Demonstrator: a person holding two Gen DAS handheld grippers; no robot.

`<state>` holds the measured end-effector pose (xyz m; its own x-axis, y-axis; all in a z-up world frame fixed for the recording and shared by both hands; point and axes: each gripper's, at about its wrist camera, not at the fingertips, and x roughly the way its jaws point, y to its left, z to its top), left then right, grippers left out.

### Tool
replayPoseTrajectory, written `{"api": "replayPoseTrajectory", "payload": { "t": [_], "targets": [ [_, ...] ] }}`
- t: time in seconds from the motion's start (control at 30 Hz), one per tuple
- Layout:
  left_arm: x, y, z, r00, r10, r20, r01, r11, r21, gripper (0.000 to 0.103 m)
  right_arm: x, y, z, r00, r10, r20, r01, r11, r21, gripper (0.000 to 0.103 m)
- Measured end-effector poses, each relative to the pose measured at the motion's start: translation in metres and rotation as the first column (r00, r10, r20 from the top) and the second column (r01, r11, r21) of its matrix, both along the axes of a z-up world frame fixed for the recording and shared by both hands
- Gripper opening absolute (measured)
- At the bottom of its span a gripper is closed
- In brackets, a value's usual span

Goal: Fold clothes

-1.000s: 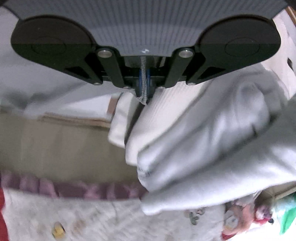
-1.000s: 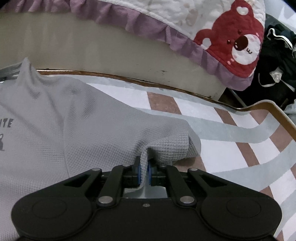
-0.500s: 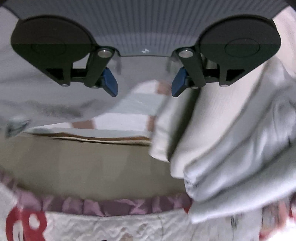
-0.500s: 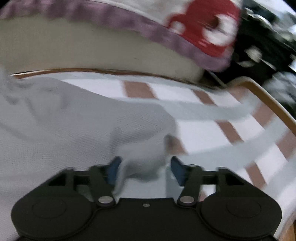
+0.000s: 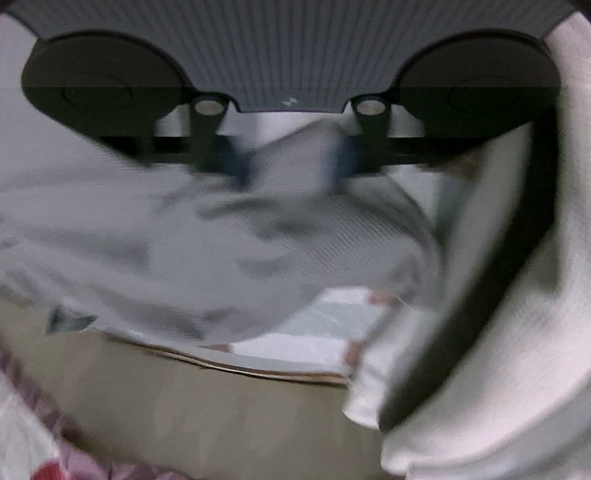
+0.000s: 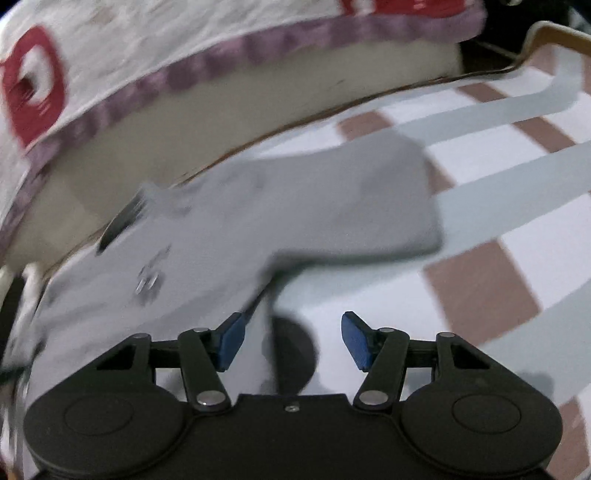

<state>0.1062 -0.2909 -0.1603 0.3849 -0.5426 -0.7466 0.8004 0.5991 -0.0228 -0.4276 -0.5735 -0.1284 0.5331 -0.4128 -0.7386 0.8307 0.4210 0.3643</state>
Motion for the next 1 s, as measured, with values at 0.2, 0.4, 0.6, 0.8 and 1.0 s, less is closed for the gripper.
{"api": "replayPoseTrajectory", "payload": {
  "t": [0.2,0.4,0.6,0.8,1.0],
  "targets": [
    [0.017,0.009,0.023,0.976,0.206,0.064,-0.207,0.978,0.0,0.005,-0.004,0.035,-0.001,0.995,0.101,-0.009,-0.1,0.994,0.032,0.064],
    [-0.012,0.016,0.044,0.982,0.19,0.007,-0.19,0.981,0.03,0.063,-0.001,0.05,-0.003,0.986,0.134,-0.1,-0.135,0.991,0.003,0.063],
    [-0.06,0.041,0.028,0.951,0.066,-0.302,-0.048,0.997,0.064,0.065,0.013,0.067,0.006,0.962,0.163,-0.22,-0.19,0.976,-0.105,0.004],
    [-0.085,0.069,0.015,0.933,0.048,-0.356,-0.002,0.992,0.128,0.066,0.009,0.07,0.011,0.953,0.046,-0.3,-0.09,0.986,-0.137,0.003],
    [-0.091,0.084,0.015,0.915,0.032,-0.401,0.011,0.994,0.104,0.067,0.009,0.07,-0.001,0.962,0.019,-0.271,-0.044,0.995,-0.089,0.013]
  ]
}}
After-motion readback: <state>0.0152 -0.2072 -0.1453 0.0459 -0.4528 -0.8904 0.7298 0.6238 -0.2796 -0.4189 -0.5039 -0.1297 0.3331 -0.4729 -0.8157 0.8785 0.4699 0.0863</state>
